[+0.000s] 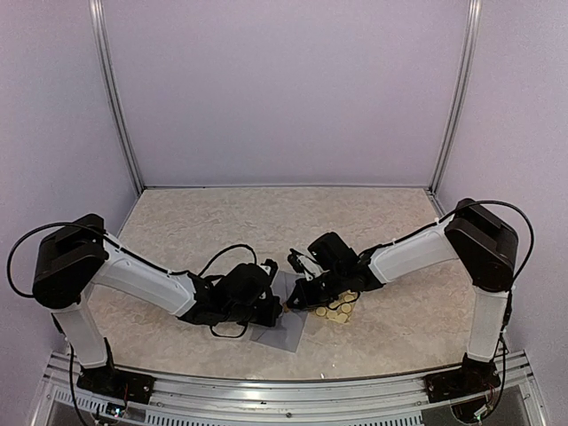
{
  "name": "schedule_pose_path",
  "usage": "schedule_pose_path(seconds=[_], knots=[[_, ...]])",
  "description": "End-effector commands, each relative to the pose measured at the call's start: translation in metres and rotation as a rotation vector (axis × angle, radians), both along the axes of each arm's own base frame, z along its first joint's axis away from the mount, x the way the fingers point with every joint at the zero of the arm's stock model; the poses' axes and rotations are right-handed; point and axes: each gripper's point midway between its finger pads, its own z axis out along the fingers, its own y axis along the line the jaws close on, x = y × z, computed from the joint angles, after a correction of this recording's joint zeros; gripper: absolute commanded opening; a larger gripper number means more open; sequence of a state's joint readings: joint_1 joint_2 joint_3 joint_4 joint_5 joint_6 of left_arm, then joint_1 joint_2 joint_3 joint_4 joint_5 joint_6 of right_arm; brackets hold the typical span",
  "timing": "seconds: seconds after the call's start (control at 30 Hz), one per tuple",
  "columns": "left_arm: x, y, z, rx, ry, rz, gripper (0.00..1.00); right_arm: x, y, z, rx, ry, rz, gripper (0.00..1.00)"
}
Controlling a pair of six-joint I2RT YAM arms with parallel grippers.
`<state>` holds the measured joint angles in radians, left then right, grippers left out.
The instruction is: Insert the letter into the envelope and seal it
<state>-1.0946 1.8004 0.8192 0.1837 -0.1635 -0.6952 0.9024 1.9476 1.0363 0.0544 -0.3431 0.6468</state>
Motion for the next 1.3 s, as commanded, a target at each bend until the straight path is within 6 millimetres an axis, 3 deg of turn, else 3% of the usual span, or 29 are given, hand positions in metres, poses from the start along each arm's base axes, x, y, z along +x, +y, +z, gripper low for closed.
schedule_pose_path(seconds=[0.0,0.33,0.63,1.13,1.27], knots=[[0.01,-0.008,0.021,-0.01,-0.054,0.002,0.08,-0.003,-0.008,-0.021,-0.074,0.012,-0.007,0.0],[0.025,-0.022,0.026,-0.029,-0.077,0.005,0.07,-0.004,-0.008,-0.022,-0.077,0.019,-0.008,0.0],[0.033,-0.019,0.006,-0.021,-0.05,0.017,0.06,-0.004,-0.008,-0.022,-0.077,0.019,-0.006,0.0],[0.016,-0.001,-0.036,0.053,0.03,0.004,0.06,-0.002,-0.006,-0.021,-0.076,0.014,-0.006,0.0],[0.012,0.008,-0.049,0.116,0.049,0.016,0.0,-0.002,-0.007,-0.017,-0.079,0.012,-0.01,0.0]])
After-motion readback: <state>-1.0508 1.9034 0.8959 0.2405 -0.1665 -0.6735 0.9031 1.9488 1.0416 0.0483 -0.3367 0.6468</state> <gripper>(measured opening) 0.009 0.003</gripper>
